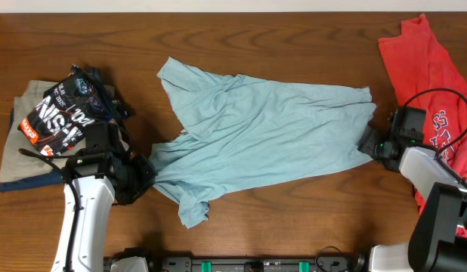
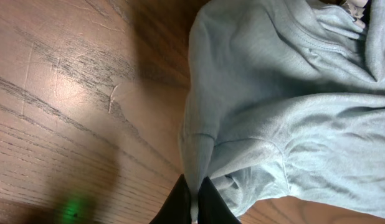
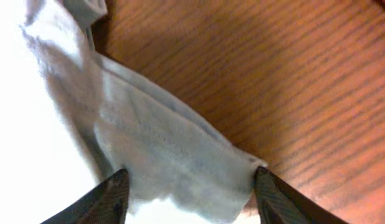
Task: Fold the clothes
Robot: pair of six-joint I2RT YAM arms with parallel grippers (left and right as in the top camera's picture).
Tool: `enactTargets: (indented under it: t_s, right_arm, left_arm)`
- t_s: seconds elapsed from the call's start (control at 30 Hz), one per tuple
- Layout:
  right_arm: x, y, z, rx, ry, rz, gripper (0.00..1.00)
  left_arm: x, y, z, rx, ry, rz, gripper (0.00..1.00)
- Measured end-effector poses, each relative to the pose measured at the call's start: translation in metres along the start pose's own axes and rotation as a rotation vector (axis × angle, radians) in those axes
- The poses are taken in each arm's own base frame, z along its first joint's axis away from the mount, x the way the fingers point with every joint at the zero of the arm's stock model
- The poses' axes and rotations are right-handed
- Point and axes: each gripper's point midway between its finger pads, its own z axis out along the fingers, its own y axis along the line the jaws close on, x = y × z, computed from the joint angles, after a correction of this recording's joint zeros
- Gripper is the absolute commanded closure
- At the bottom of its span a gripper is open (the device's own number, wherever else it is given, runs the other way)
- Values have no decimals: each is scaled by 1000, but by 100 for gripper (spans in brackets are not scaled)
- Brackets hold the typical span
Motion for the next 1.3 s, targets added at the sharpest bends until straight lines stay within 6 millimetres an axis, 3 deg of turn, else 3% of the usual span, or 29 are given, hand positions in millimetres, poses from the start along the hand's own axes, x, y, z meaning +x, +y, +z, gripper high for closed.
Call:
enactTargets:
  t_s: [0.17,0.23,0.43,0.63,0.7,0.8,0.93,1.13,1.3]
  right_arm:
    - [0,-2,2,13,7,2,92]
    - [2,-2,2,12,13,1,99]
    - [8,-2,-1,10,38,5,99]
    - [35,-1,-21,-9,158,-16,99]
    - [33,2,-39,-17,181,-26,99]
    - [15,11,-71,-37,162,-43,99]
    - [-17,25,-124,-77,93,-62,99]
    - [-46,44,-200,-148,15,-101,99]
    - [-76,45,-267,-182,-98,-107,99]
  left_arm:
    - [0,0,0,0,0,0,95]
    - [0,0,0,0,0,0,94]
    - [0,0,0,0,0,0,94]
    - [0,0,0,1,-1,1,94]
    - [-1,-1,0,5,-4,14,94]
    - [-4,-5,-3,17,-13,49,94]
    - [-19,-21,-27,58,-89,115,94]
    - [-39,-53,-91,133,-240,221,94]
    - [-49,-81,-160,199,-376,291,94]
